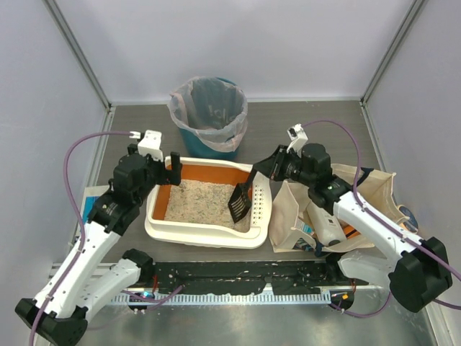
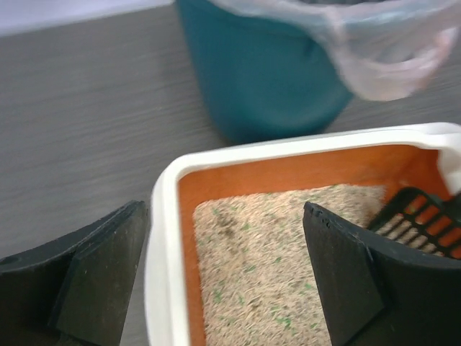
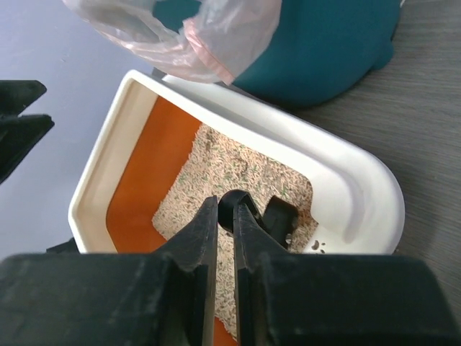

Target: Clean the litter box

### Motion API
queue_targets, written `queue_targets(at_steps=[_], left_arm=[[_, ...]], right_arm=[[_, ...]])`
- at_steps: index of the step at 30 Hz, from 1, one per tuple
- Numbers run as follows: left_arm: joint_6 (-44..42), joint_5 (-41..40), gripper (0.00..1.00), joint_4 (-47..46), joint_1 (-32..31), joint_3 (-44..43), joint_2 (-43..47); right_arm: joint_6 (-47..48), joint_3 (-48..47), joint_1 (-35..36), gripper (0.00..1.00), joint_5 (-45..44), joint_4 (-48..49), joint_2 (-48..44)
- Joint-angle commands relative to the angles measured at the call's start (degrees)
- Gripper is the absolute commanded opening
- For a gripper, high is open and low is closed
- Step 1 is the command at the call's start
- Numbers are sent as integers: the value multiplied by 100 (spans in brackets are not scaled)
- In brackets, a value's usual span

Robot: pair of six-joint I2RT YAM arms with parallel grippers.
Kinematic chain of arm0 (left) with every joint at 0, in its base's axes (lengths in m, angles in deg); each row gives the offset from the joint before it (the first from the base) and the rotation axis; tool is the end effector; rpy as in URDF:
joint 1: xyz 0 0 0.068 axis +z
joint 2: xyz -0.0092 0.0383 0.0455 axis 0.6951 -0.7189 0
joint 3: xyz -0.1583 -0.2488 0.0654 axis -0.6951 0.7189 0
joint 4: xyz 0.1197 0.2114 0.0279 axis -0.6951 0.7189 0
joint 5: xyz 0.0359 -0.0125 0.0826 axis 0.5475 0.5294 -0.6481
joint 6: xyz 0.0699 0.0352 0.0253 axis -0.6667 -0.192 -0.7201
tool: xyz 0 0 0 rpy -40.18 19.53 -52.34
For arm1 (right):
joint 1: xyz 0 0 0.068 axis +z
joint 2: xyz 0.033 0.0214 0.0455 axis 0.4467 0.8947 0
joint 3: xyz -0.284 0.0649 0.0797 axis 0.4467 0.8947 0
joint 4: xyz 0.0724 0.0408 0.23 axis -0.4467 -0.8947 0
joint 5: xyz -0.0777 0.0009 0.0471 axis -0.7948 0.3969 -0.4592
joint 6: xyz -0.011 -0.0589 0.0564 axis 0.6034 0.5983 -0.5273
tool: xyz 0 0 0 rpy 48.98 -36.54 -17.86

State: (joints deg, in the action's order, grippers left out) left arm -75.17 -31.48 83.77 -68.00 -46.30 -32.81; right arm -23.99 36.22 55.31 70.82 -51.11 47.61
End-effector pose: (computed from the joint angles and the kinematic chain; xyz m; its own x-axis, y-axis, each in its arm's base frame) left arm 0.1608 -0.0546 0.3545 -0.3460 0.0243 -0.9379 0.1710 0.9846 -0.0375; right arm 0.2153 0.1425 0.3117 -0.6285 0.2916 -0.7210 -0.4190 0.6541 0.6298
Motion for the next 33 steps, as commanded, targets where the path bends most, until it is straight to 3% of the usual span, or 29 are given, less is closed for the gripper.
queue_targets(at_steps=[1,9,21,31,33], left_arm=[[-20,570,94,-797,-476,-87,65],[226,2371,97,-1650,-1593,-386,-1155],[1096,3700,100,-3020,-1620,-755,-3010],[1729,5080,100,-3971,-1611,-571,-3468],[1782,5352,94,-3980,-1611,-580,-3538]], right_arm=[[-246,26,14,1,-89,683,-242],[-510,106,23,1,113,1088,-444],[-835,220,32,1,455,1211,-910],[-844,185,49,1,728,1000,-1165],[-861,185,41,1,738,991,-1200]])
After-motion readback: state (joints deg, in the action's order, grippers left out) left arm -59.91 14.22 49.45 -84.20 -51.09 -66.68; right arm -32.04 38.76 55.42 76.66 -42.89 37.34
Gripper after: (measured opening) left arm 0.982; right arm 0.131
